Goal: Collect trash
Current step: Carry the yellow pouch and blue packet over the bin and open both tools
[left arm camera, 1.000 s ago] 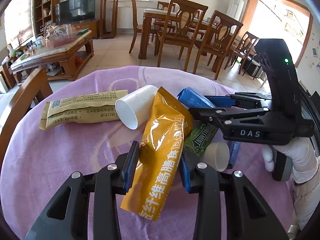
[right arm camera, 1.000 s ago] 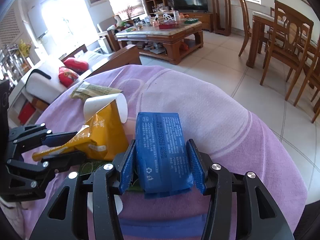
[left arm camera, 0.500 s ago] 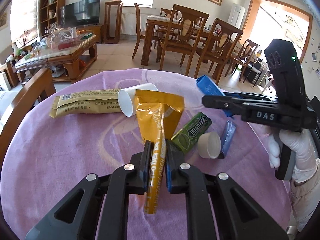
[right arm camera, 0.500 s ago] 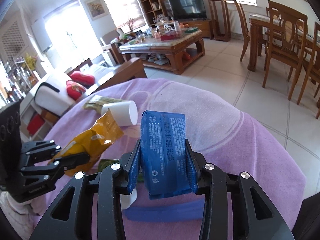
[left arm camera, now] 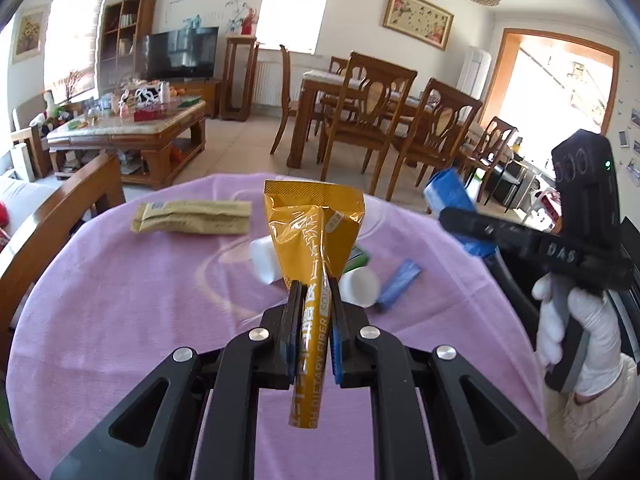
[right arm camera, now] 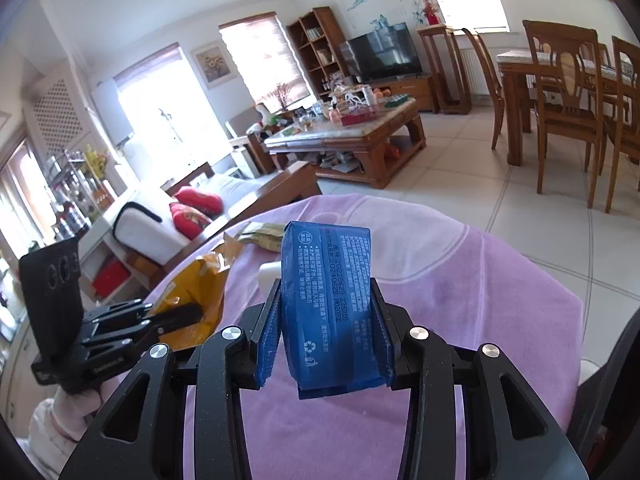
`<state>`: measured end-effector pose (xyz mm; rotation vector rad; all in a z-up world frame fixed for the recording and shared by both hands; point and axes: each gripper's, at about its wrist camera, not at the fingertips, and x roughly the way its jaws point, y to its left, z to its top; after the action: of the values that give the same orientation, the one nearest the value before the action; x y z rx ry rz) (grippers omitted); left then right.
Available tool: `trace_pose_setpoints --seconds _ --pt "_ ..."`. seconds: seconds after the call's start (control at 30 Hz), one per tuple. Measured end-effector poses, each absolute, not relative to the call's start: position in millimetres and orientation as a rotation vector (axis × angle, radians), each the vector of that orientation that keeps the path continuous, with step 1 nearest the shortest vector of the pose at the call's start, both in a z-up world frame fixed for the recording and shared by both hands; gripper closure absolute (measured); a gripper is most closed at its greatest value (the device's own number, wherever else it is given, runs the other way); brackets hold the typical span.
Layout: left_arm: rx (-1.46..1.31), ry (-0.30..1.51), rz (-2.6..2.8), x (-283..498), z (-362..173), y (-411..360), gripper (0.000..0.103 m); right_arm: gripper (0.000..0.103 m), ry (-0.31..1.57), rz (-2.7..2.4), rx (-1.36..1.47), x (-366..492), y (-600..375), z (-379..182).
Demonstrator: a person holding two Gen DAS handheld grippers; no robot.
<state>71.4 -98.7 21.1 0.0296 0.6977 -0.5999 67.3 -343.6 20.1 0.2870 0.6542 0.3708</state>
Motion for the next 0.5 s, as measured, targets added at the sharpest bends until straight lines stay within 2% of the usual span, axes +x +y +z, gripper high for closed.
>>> trace_pose_setpoints --seconds 0.23,0.5 --pt "0.073 0.618 -0.718 35.8 46.7 -162.0 0.091 0.063 0.589 0.303 0.318 19.1 -390.7 36.5" --pt "0.123 0.599 -0.830 13.0 47.0 -245.7 0.090 0.063 0.536 0.148 0.363 -39.3 -480.3 37.9"
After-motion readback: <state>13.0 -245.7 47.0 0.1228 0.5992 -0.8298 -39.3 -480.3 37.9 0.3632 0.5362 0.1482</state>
